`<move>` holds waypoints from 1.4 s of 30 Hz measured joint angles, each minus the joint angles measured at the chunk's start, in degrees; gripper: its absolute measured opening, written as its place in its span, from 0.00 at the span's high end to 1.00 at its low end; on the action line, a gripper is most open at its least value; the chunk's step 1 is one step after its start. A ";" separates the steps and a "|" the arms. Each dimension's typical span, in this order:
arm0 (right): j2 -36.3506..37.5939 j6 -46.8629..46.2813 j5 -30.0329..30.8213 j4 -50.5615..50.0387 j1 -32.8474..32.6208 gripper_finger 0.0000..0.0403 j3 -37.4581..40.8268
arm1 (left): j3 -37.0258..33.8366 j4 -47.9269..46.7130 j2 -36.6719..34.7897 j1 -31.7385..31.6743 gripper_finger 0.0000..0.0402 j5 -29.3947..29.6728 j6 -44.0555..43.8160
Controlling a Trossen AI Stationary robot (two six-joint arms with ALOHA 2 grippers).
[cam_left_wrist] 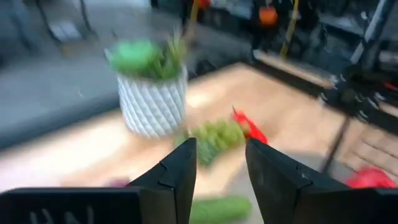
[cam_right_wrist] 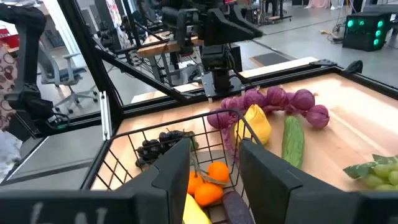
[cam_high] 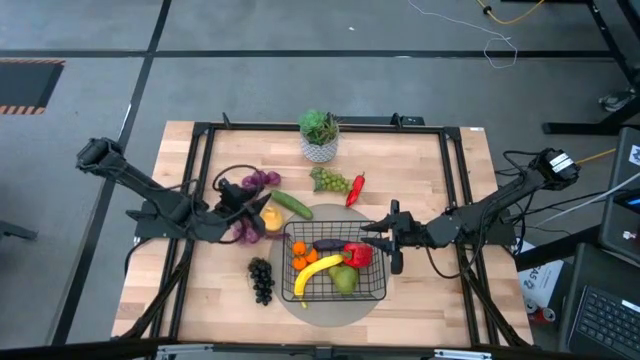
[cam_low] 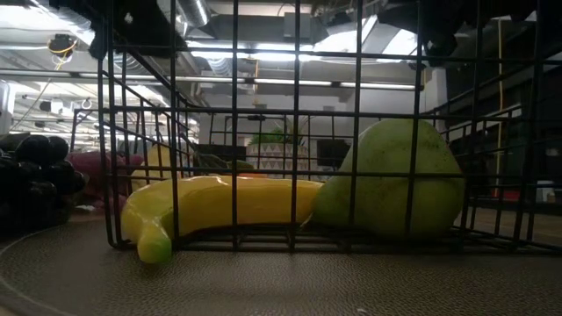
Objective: Build produce basket
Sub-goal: Put the yellow pear into the black wire basket
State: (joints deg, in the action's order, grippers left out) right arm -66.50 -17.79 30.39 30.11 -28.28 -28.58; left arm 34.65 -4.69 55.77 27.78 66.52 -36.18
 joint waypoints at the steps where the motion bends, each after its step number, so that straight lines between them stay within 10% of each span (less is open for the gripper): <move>1: 0.00 0.03 0.00 0.00 -0.02 0.66 0.00 | 0.01 -4.12 -1.12 -1.08 0.67 -3.41 -3.89; 8: 0.00 0.17 0.00 0.00 -0.01 0.66 0.00 | -0.09 -22.23 -2.36 -7.92 0.67 -17.20 -21.80; 42: 0.00 0.25 0.01 -0.04 0.00 0.66 0.00 | -0.06 -18.89 8.77 -8.27 0.67 -25.55 -22.22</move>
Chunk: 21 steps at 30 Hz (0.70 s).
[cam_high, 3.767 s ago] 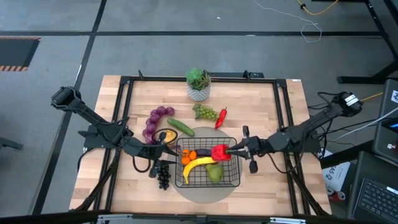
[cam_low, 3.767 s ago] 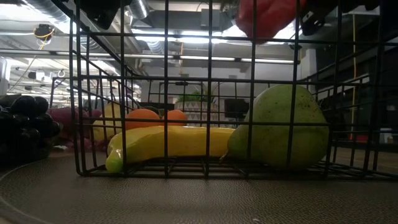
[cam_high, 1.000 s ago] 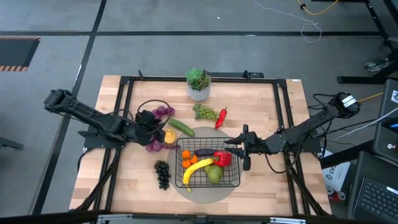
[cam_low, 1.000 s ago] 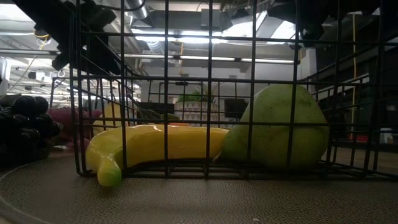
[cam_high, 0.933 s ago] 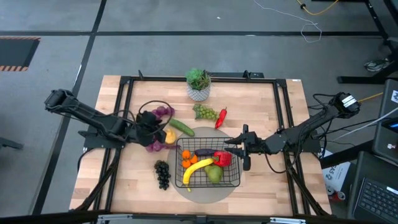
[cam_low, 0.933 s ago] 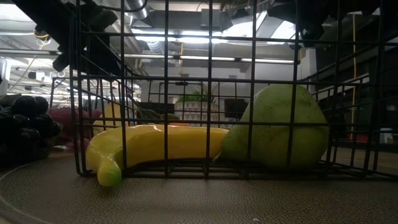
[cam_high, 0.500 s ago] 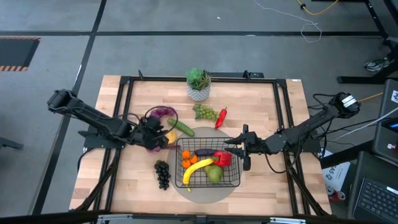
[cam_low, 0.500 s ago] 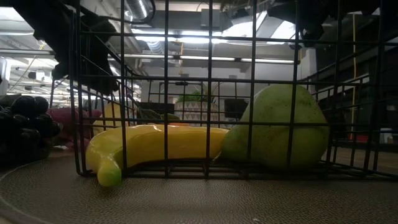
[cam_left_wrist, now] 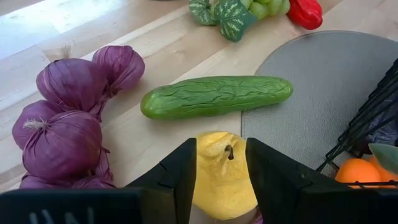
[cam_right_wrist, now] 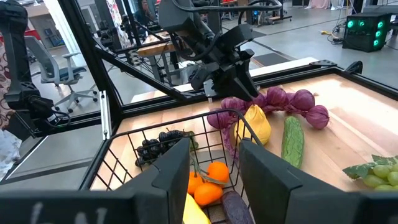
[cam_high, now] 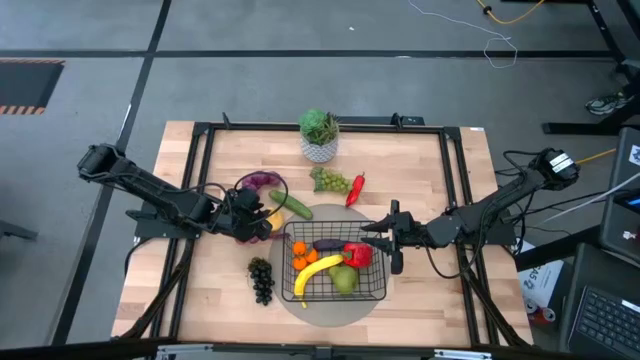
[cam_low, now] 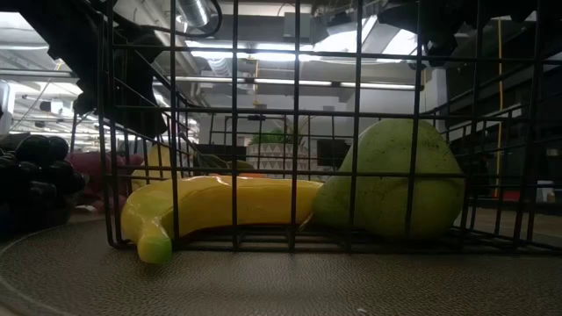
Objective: Build produce basket
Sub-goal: Put the yellow pear into the black wire basket
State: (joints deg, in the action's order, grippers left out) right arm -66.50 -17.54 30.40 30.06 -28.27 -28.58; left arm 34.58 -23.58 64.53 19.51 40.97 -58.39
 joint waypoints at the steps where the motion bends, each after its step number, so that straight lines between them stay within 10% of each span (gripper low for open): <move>1: 0.00 0.00 -0.01 -0.01 -0.02 0.66 0.00 | 0.00 -0.02 0.00 0.00 0.67 0.00 0.00; 21: 0.00 0.00 -0.01 -0.42 0.00 0.66 0.00 | 0.00 -0.06 0.00 0.00 0.72 0.02 1.97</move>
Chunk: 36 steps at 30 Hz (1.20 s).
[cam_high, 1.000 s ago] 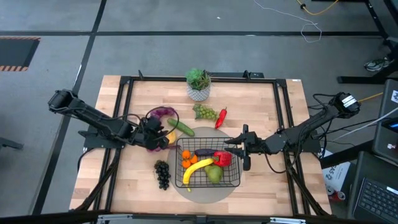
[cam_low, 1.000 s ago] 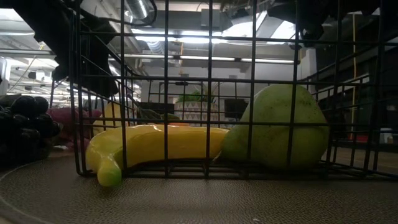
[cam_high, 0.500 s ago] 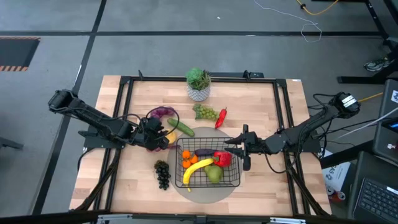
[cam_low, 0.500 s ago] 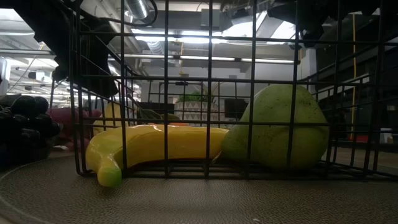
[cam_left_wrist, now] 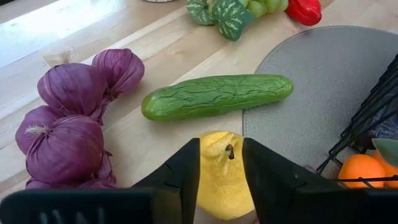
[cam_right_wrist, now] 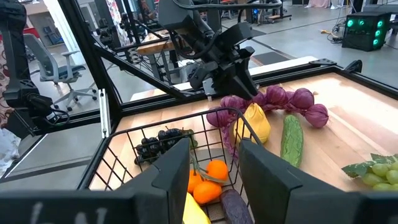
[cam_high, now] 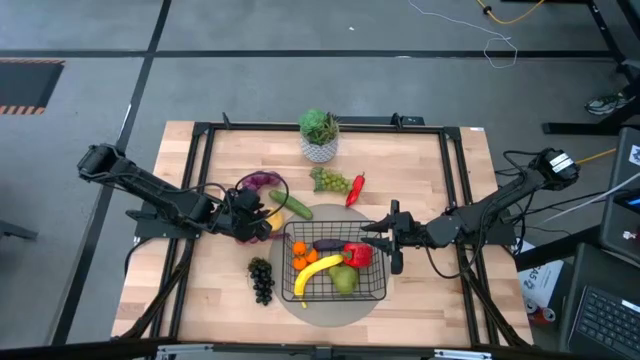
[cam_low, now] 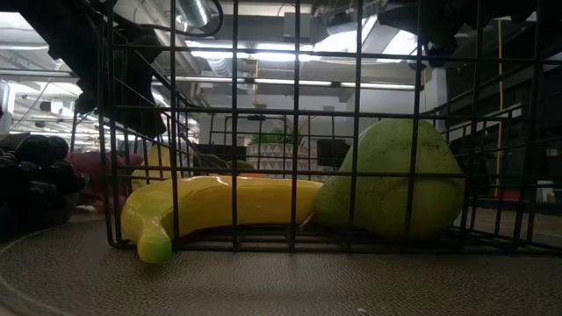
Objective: Build produce basket
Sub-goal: Put the yellow pear into the black wire basket
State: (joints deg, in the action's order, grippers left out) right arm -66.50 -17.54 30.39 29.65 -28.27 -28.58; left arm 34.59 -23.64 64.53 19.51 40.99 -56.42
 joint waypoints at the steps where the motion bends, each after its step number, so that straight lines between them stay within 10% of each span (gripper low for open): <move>1: 0.00 0.00 0.00 0.00 -0.02 0.66 0.00 | 0.00 0.00 0.00 0.00 0.74 0.00 0.02; 14: 0.00 -0.02 0.00 -0.81 -0.01 0.66 -0.02 | 0.00 -0.01 0.00 0.00 0.98 0.00 0.07; 36: 0.02 -0.22 0.00 -1.26 -0.01 0.66 -0.02 | 4.03 1.41 -1.33 2.08 1.00 9.47 8.10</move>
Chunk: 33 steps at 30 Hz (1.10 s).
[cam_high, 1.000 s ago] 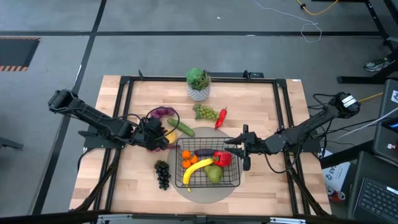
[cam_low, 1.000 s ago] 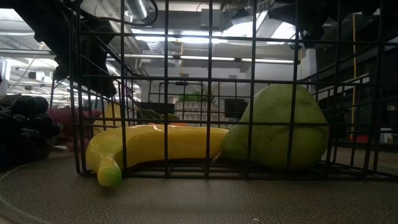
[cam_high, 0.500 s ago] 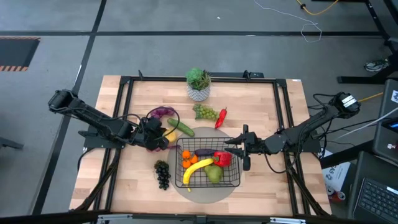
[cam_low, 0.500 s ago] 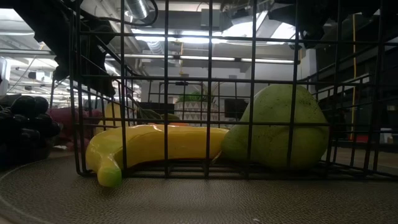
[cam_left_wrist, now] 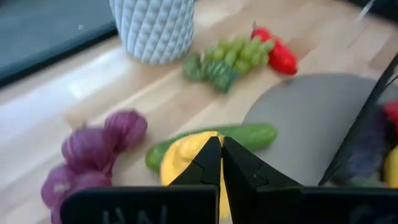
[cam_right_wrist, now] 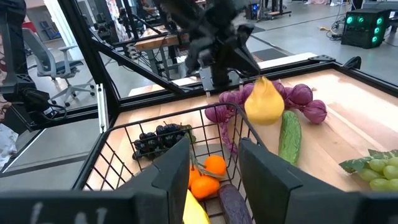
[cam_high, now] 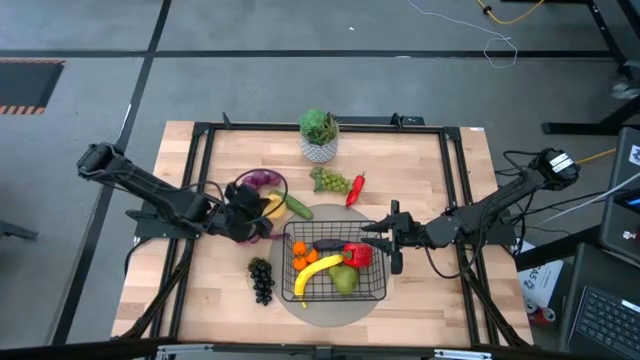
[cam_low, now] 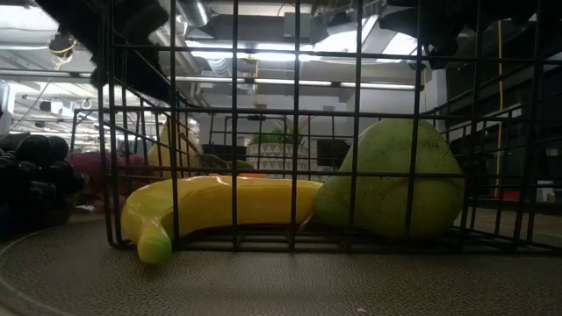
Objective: Build produce basket
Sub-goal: Put the yellow pear into the black wire basket
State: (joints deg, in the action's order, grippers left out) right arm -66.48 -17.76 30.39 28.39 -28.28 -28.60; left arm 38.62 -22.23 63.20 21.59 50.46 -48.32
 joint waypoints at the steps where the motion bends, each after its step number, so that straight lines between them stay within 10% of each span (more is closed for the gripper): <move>1: -0.02 0.00 0.01 -0.01 -0.01 0.66 0.00 | 0.72 0.20 0.00 0.31 1.00 0.73 0.95; 14: -0.02 -0.20 0.01 -0.02 -0.01 0.66 0.00 | 8.67 17.36 0.00 5.19 1.00 4.18 28.27; 24: -0.02 -0.21 0.00 -0.01 0.00 0.66 0.00 | 8.91 33.83 2.93 9.44 1.00 -12.32 40.66; 33: 0.00 -0.22 0.01 0.03 -0.01 0.66 0.00 | 8.91 39.88 7.36 11.80 1.00 -15.35 47.00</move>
State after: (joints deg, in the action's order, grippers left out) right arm -66.48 -17.98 30.40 28.42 -28.29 -28.60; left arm 47.53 17.65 70.56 33.39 35.11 -1.32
